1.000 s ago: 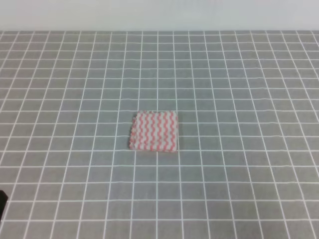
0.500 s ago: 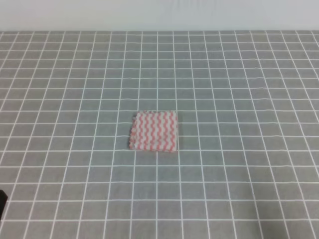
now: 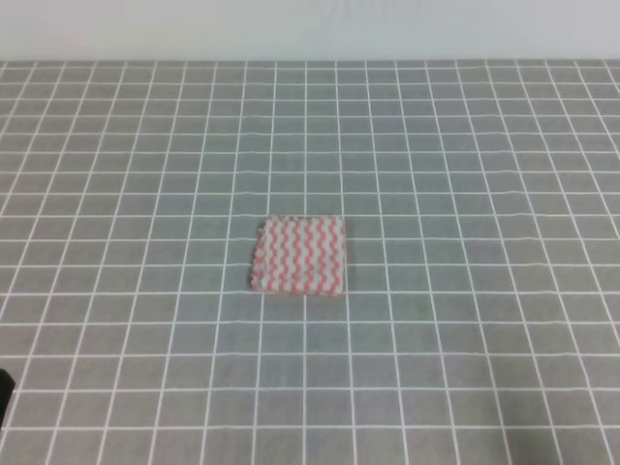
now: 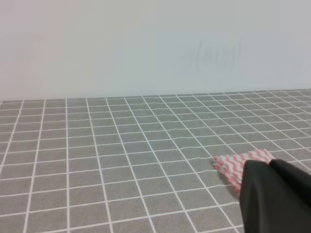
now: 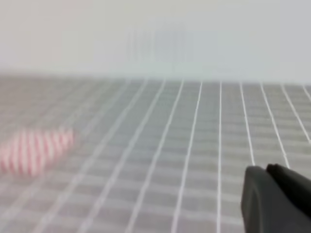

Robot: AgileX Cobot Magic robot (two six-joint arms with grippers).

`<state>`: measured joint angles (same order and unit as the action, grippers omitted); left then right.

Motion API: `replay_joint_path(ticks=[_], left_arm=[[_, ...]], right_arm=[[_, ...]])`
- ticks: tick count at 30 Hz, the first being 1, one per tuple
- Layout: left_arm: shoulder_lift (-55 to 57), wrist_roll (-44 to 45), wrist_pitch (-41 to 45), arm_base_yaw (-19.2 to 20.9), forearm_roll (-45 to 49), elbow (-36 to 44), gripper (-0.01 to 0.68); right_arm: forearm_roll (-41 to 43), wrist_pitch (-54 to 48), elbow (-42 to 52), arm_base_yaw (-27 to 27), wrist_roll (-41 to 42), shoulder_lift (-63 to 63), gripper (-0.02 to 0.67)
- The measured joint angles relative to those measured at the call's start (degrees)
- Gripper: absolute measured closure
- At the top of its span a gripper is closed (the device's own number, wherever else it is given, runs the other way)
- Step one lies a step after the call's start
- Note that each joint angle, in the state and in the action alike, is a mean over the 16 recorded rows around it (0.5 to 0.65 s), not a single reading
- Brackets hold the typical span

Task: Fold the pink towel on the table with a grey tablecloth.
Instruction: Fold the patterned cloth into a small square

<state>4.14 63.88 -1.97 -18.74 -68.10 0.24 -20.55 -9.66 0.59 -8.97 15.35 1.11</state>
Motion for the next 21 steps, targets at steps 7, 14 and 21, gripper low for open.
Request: replay_joint_path(ticks=[7,14,21], left_arm=[[0.0,0.0,0.0,0.0,0.0,0.0,0.676],[0.1,0.0,0.0,0.0,0.0,0.0,0.677],[0.4,0.0,-0.2,0.0,0.1,0.0,0.676]], right_arm=[[3.9,-6.9,0.1,0.0,-2.6,0.0,0.664],[4.8,-9.6,0.1,0.0,-4.2,0.0,0.664],[4.7,-9.8,-0.1,0.0,-4.1,0.0,0.664]])
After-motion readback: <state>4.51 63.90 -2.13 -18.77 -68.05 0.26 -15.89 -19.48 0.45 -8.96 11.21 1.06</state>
